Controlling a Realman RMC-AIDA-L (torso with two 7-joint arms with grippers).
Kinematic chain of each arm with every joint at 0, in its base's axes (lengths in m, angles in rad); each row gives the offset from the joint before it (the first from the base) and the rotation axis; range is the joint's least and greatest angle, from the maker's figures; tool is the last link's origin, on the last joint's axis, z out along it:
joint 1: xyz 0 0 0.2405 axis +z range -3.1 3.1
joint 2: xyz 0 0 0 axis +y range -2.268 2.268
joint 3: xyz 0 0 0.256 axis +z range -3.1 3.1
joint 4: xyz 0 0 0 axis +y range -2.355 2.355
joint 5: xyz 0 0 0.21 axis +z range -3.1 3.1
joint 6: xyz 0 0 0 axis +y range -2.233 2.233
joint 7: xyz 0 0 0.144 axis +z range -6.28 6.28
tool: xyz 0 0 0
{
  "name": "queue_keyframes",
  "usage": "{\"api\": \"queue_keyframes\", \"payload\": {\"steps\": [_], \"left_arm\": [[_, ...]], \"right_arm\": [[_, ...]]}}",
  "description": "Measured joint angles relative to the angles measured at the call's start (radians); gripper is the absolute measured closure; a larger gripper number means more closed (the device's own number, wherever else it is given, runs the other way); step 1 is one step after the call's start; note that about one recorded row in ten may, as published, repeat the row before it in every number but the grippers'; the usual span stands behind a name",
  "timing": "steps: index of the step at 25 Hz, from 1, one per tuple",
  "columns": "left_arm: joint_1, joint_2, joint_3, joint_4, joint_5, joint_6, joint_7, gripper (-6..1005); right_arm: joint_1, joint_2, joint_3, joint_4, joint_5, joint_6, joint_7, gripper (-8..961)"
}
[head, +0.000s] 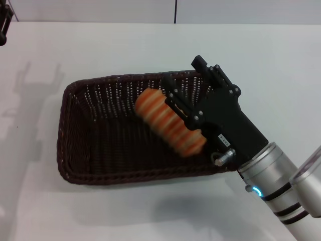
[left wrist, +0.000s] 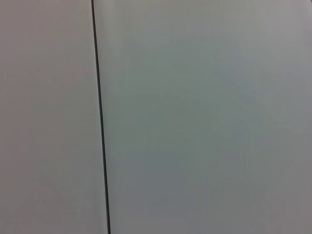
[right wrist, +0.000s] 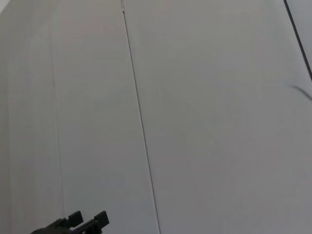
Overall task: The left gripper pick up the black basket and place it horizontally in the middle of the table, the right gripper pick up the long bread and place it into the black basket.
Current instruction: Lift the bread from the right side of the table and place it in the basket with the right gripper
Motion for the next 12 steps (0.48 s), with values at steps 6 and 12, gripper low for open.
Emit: {"api": "queue_keyframes", "payload": {"steps": [6,12], "left_arm": [[0.005,0.000,0.000,-0.002,0.000,0.002,0.000,203],[0.025,-0.001,-0.018,0.000,-0.007,0.004,-0.001,203]], "right_arm": [[-0.015,0.000,0.021,0.001,0.001,-0.015,-0.003,180],[-0.176,-0.005,0.244,-0.040,0.006,-0.135,-0.021,154]]}}
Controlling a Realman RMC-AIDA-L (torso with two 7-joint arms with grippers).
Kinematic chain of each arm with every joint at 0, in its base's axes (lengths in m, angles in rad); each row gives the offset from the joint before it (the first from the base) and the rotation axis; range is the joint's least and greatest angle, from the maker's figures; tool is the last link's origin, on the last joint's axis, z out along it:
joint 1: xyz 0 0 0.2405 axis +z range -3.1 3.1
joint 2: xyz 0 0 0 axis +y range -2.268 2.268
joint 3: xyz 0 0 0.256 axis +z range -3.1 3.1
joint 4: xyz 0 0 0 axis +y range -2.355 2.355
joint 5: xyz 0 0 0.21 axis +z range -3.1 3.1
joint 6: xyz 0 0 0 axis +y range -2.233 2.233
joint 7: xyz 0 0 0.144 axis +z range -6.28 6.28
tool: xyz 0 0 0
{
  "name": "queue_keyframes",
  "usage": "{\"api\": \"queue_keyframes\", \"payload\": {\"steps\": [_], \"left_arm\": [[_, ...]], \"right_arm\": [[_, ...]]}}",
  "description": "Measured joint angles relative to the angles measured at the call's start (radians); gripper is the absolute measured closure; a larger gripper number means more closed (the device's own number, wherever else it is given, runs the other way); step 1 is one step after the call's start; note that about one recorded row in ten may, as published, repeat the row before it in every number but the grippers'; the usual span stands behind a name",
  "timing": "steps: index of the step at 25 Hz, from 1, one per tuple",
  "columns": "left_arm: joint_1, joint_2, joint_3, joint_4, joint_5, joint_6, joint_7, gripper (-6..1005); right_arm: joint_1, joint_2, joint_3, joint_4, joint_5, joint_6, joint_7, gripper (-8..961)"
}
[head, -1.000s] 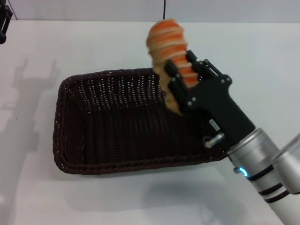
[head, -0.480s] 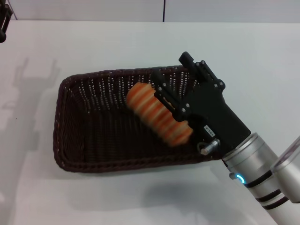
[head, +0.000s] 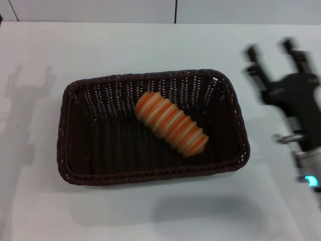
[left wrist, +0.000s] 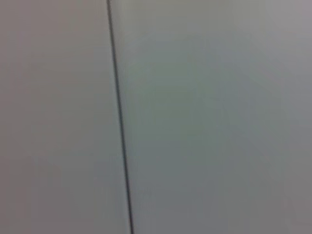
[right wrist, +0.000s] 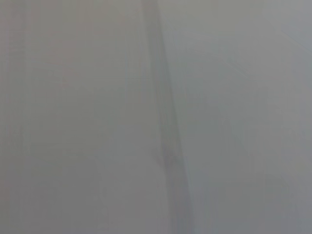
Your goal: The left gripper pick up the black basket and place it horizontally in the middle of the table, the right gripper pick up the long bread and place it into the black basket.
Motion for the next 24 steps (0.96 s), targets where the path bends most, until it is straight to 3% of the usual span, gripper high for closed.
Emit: {"api": "queue_keyframes", "payload": {"steps": [2,3,8,24], "left_arm": [[0.008,-0.001,-0.010,0.000,-0.001,0.002,-0.001,203],[0.015,-0.001,-0.015,0.002,-0.001,0.003,-0.002,203],[0.017,-0.004,-0.030,0.032,-0.002,0.004,-0.003,203],[-0.002,-0.008,-0.113,0.127,-0.004,0.025,-0.037,202]], "right_arm": [[-0.027,0.001,0.036,-0.009,0.001,-0.017,0.000,146],[-0.085,0.005,0.104,-0.022,0.022,-0.056,0.006,141],[-0.163,0.006,0.140,-0.046,0.105,-0.158,0.012,120],[-0.185,0.008,0.092,-0.075,0.155,-0.221,0.010,124]]}}
